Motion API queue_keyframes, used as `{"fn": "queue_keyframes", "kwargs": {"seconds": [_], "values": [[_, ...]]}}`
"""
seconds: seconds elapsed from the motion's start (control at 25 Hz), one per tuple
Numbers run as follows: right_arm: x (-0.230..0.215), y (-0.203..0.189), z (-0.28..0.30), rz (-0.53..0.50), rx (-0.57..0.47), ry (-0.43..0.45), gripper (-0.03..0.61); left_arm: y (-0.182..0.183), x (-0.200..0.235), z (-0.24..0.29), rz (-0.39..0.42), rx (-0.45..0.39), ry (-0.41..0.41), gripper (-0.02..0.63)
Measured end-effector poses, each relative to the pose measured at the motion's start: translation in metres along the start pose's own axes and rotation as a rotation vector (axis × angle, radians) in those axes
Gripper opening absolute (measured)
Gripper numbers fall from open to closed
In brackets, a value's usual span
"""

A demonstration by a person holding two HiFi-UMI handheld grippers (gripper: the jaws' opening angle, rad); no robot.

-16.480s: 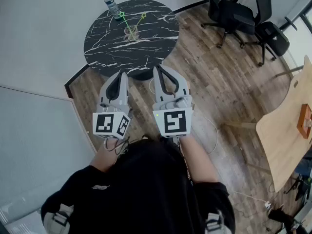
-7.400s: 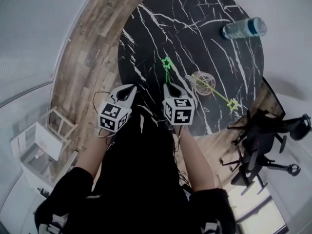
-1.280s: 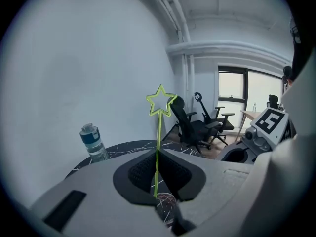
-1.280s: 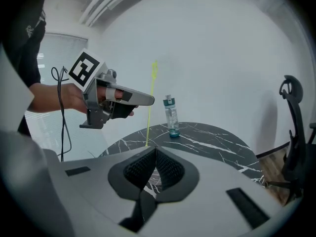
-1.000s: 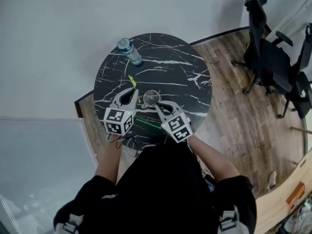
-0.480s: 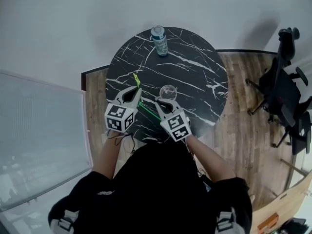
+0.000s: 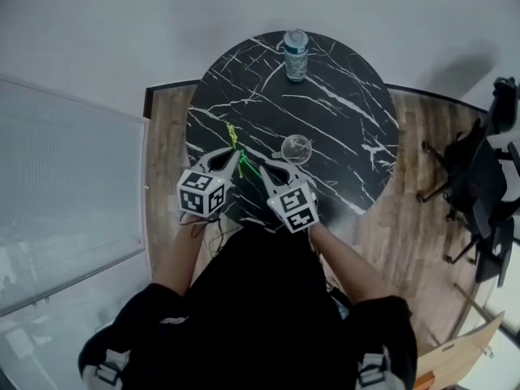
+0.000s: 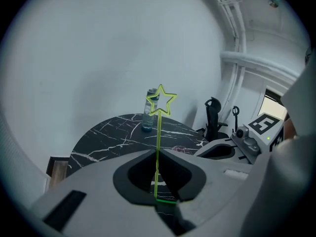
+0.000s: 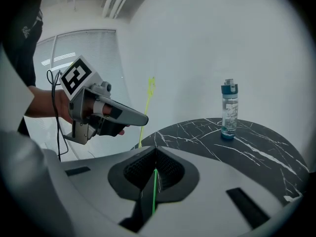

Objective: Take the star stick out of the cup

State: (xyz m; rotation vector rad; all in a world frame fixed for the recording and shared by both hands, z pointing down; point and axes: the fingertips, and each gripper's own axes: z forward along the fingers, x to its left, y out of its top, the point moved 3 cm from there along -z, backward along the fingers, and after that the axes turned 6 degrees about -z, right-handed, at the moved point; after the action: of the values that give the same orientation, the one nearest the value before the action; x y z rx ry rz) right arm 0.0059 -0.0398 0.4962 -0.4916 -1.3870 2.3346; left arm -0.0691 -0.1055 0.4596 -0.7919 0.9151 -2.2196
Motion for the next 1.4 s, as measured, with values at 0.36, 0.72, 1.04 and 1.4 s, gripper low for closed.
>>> {"fn": "queue_keyframes", "kwargs": {"seconds": [0.36,0.72,1.04,1.4], "values": [[0.000,-0.016,0.010,0.005,0.036,0.036,-0.003,-0.054,0.010,0.012,-0.145,0.112,0.002,0.012],[-0.015,-0.023,0.004,-0.045,0.043,0.008,-0.003,-0.088,0.010,0.023,-0.228,0.183,-0.006,0.012],[-0.023,-0.037,-0.003,-0.064,0.060,0.005,-0.003,-0.123,0.011,0.044,-0.300,0.274,0.011,0.012],[-0.029,-0.052,-0.010,-0.051,0.084,0.022,-0.003,-0.139,0.008,0.063,-0.323,0.316,0.022,0.012]]}}
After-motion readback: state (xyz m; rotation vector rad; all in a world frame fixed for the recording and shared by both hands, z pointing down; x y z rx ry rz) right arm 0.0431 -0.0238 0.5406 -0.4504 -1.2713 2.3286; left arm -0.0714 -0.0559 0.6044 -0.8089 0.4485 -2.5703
